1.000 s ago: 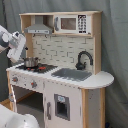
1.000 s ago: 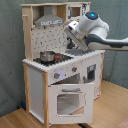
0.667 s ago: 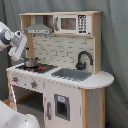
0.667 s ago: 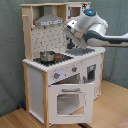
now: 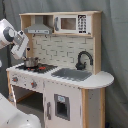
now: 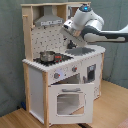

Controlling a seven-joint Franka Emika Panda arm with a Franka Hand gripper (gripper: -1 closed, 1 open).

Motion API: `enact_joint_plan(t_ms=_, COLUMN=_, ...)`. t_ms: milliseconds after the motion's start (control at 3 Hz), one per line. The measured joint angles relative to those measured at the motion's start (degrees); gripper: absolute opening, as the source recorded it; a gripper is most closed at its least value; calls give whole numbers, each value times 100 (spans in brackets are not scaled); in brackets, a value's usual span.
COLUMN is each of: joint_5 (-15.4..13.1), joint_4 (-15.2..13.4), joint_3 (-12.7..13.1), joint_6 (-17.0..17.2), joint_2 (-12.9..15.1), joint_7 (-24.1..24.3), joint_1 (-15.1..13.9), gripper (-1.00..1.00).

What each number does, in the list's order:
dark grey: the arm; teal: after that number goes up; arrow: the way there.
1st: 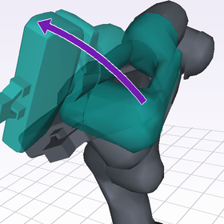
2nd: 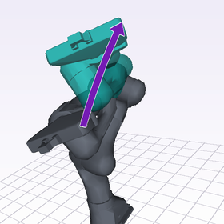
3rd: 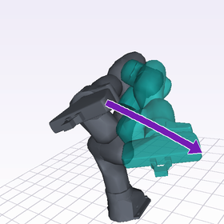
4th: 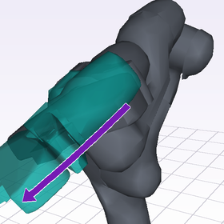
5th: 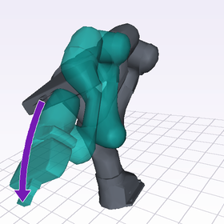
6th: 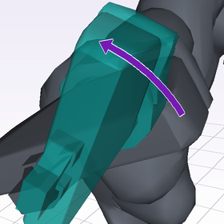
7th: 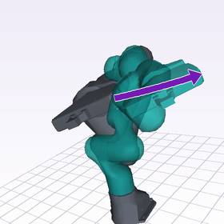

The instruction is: Play with the kitchen

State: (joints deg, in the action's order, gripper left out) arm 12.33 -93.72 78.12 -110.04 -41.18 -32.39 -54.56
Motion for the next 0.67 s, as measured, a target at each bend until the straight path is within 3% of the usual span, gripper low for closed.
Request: enact_joint_plan(t_ms=667, joint_5=0, joint_4=465, joint_3=715, joint_6=228, joint_2=309, joint_7=-482, joint_1=-749, gripper=100)
